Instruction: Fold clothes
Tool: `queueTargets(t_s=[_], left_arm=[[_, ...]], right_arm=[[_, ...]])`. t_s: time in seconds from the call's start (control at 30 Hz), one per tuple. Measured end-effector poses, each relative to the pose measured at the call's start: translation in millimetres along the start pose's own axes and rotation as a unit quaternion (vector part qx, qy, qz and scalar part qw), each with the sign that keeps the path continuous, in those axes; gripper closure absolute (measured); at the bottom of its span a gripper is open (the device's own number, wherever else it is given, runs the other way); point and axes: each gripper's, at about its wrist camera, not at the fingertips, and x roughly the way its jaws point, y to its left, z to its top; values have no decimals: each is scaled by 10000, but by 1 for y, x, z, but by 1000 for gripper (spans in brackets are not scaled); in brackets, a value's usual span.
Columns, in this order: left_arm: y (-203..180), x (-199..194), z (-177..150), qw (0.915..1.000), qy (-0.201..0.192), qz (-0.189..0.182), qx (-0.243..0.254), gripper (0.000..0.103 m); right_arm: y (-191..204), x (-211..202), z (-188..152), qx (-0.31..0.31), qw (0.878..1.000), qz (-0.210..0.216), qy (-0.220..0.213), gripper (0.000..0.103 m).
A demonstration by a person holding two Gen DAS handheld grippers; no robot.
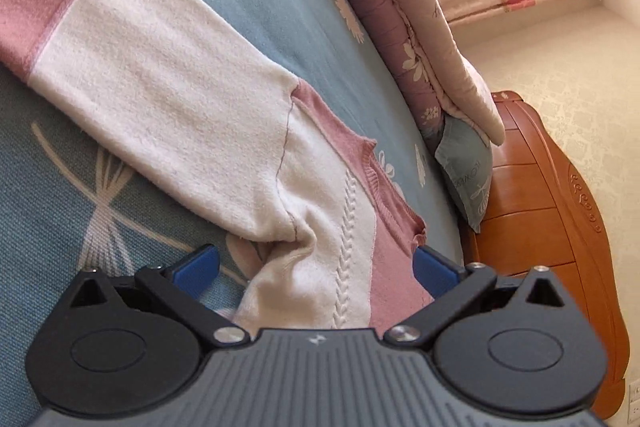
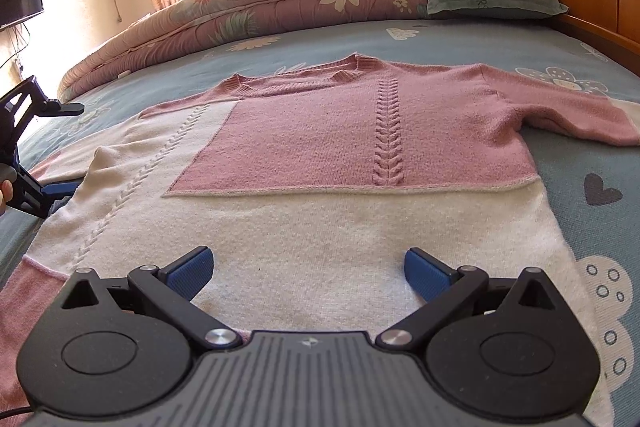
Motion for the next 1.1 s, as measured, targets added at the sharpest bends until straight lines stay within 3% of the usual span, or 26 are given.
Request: queueTargets(t_s=[0.17, 0.27, 0.33, 0.43, 0.53, 0.6, 0.77, 0.9, 1.1], left_arm=[[-3, 18, 20, 9990, -427, 89, -105, 1], [-6, 20, 40, 9959, -822, 373, 13, 1], [-3, 21, 54, 9946, -869, 567, 36, 1], [-7, 17, 57, 9951, -656, 730, 142, 1], [-23, 0, 43, 9901, -406, 1164, 676, 1], [-31, -13, 33, 9879, -240, 1258, 871, 1], [-64, -33, 21, 9900, -111, 808, 1148, 1], [-102, -10, 13, 9846, 131, 460, 1681, 1], [-104, 36, -11, 9723, 666, 940, 2036, 1]], right_arm=[[2, 1, 0, -25, 10000, -26, 5, 0], [1, 1, 0, -19, 10000, -16, 1, 0], [1, 0, 0, -8, 10000, -3, -4, 0], [0, 0, 0, 7, 10000, 14, -7, 0], [0, 0, 0, 16, 10000, 26, -11, 0], [0, -1, 0, 20, 10000, 38, -16, 0], [-1, -1, 0, 44, 10000, 57, -26, 0], [-1, -1, 0, 31, 10000, 50, -23, 0], [0, -1, 0, 16, 10000, 43, -18, 0]])
